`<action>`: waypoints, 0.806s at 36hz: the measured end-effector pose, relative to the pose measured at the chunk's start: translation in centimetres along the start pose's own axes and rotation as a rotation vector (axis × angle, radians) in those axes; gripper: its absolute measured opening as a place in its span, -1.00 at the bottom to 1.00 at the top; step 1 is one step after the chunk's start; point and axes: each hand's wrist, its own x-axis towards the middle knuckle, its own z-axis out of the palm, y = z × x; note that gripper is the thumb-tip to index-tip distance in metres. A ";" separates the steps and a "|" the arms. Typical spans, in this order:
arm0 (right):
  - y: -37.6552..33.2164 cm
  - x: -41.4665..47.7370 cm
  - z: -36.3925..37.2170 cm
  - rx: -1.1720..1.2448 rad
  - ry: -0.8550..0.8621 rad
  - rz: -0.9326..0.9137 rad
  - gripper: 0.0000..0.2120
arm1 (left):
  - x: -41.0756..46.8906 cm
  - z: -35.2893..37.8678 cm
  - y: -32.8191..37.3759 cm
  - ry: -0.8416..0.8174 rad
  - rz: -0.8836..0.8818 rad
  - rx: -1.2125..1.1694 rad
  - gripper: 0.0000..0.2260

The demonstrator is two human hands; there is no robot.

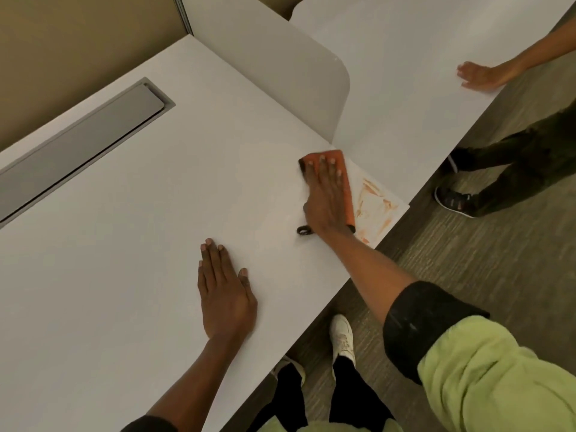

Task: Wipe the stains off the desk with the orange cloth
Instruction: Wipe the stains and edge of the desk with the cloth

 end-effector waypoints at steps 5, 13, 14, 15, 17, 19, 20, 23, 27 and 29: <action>0.3 1.0 -0.8 -0.084 0.068 0.340 -0.30 | 0.0 -0.1 -0.1 0.000 0.010 -0.018 -0.42; -2.8 -2.8 1.2 -0.131 -0.008 0.053 -0.28 | 0.1 0.2 1.0 -0.097 0.163 -0.090 -0.45; -1.7 -1.6 0.6 -0.130 -0.032 0.043 -0.28 | 0.1 0.2 1.5 -0.118 0.204 -0.103 -0.45; -0.6 -0.2 0.2 -0.128 -0.044 0.071 -0.27 | 0.1 0.2 2.0 -0.129 0.214 -0.108 -0.45; 1.4 2.0 -0.8 -0.139 -0.034 0.210 -0.30 | -0.1 0.3 3.0 -0.127 0.157 -0.123 -0.44; 2.7 2.7 -1.8 -0.132 -0.019 0.387 -0.33 | -0.1 0.2 4.0 -0.134 0.117 -0.151 -0.44; 2.6 2.6 -1.8 -0.109 -0.015 0.453 -0.33 | -0.2 0.2 3.9 -0.134 0.104 -0.154 -0.43; 0.7 0.4 -1.4 -0.066 -0.018 0.534 -0.29 | -0.2 0.3 3.7 -0.119 0.112 -0.144 -0.43; -3.0 -3.5 0.4 -0.037 -0.019 0.383 -0.30 | -0.4 0.7 3.2 -0.087 0.120 -0.106 -0.42; -2.8 -3.6 0.4 -0.077 -0.055 0.302 -0.31 | -0.3 0.9 3.3 -0.098 0.122 -0.095 -0.42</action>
